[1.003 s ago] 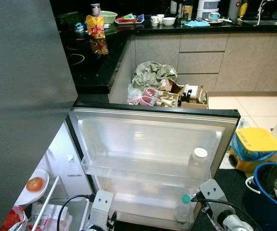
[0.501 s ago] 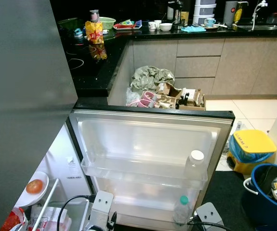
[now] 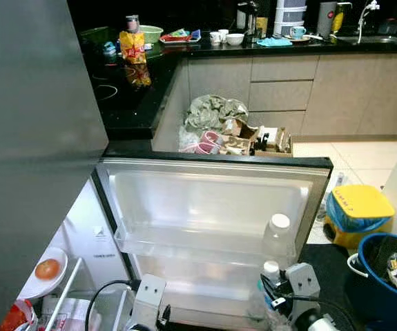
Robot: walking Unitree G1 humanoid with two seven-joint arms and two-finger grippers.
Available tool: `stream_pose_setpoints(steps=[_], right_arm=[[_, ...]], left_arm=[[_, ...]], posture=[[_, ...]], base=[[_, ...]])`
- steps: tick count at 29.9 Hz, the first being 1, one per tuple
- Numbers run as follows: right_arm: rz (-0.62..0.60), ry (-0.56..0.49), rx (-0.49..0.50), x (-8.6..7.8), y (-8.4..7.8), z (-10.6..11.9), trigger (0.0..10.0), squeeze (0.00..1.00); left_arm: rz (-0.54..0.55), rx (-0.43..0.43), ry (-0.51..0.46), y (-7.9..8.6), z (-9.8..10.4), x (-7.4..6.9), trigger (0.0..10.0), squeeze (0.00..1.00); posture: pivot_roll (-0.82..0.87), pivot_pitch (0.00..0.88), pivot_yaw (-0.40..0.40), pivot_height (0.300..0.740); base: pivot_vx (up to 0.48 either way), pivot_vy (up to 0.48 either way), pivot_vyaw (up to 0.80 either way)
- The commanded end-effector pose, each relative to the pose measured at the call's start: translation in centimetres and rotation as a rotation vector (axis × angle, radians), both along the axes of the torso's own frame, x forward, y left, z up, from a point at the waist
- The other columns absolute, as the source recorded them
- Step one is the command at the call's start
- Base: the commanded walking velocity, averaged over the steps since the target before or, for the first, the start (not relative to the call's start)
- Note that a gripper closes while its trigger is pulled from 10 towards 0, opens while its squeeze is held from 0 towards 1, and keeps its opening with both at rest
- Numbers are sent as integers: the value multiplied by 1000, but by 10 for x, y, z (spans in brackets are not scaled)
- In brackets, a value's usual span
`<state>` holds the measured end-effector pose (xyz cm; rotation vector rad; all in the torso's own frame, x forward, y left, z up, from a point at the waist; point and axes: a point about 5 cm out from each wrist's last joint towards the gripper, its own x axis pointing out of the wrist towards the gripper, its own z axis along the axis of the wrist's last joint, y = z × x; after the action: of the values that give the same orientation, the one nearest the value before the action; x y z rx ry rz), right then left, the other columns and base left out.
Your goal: Restocking fridge
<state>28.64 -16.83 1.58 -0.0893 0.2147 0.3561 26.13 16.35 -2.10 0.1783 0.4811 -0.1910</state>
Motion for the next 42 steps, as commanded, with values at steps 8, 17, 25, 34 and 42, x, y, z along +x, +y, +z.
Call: stream_pose_setpoints(steps=[8,17,25,34,42], right_arm=[[-142,24,-194,23,-34,16,10000,0],[-132,184,-188,-2,-30,-16,10000,0],[-142,412,-241,-52,-16,-64,10000,0],[-222,480,-179,-73,-15,-78,10000,0],[-230,464,-178,-67,-19,-74,10000,0]], left_arm=[[2,-2,15,1,-3,-3,10000,0],[9,5,26,3,-6,-7,10000,0],[10,26,79,5,-13,-13,10000,0],[53,32,129,12,-20,-19,10000,0],[29,23,115,7,-18,-17,10000,0]], posture=[[-27,96,39,740],[-20,98,31,740],[-15,99,43,740],[-34,99,49,740],[-43,95,45,740]], base=[[0,0,0],[0,0,0],[0,0,0],[0,0,0],[0,0,0]])
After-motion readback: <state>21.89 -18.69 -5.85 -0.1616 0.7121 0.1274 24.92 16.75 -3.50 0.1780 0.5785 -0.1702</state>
